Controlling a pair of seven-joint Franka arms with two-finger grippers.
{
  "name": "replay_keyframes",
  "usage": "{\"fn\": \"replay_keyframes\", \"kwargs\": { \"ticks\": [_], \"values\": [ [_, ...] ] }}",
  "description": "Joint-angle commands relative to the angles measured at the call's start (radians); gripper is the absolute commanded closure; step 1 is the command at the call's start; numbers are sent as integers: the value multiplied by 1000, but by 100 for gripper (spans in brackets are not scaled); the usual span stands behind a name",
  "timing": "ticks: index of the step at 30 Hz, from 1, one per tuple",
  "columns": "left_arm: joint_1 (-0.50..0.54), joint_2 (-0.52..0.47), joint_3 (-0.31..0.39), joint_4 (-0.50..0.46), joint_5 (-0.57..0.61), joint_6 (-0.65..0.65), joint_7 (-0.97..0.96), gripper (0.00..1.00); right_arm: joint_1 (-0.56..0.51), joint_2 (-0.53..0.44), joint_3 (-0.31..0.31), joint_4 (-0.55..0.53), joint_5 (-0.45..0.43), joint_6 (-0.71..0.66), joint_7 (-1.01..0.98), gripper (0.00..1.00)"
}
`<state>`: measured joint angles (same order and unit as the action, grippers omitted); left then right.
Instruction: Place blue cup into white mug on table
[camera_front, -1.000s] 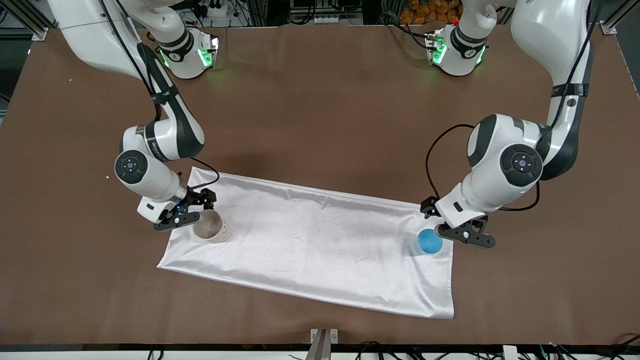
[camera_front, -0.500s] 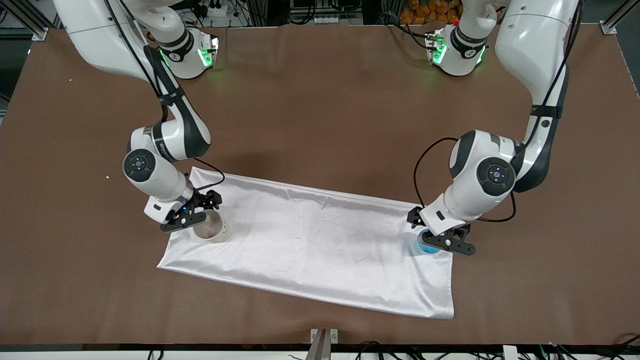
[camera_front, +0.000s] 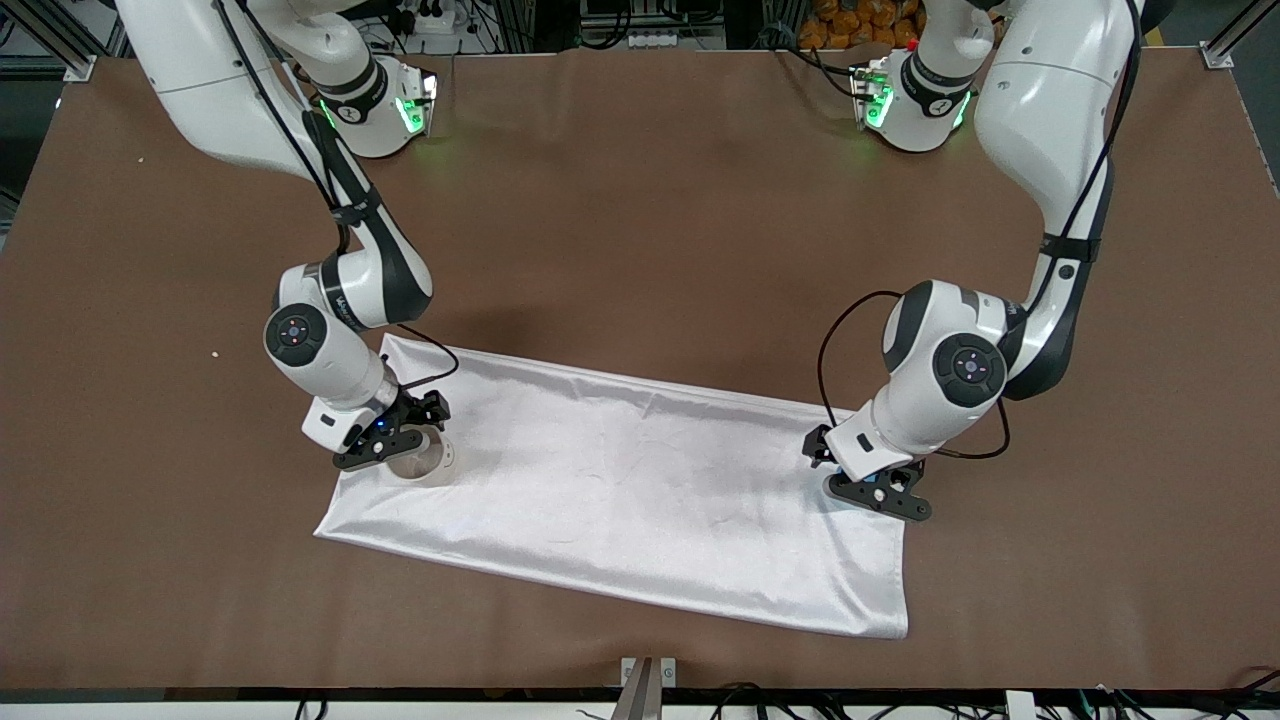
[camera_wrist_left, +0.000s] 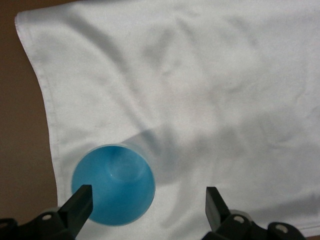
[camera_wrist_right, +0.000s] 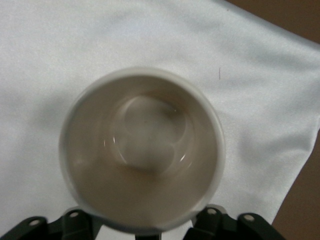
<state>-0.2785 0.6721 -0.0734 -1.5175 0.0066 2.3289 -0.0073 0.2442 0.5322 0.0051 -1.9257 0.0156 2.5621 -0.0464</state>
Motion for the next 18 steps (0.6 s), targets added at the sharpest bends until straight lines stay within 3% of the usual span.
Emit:
{"fn": "replay_keyframes", "kwargs": {
  "ticks": [1, 12, 18],
  "values": [
    [-7, 47, 4, 31, 7, 20, 29, 0, 20, 5, -2, 10, 11, 6, 28, 100],
    [-8, 89, 4, 28, 9, 30, 29, 0, 26, -1, -1, 10, 11, -2, 40, 100],
    [-4, 96, 6, 22, 12, 73, 29, 0, 72, -50, 3, 5, 11, -46, 144, 100]
  ]
}}
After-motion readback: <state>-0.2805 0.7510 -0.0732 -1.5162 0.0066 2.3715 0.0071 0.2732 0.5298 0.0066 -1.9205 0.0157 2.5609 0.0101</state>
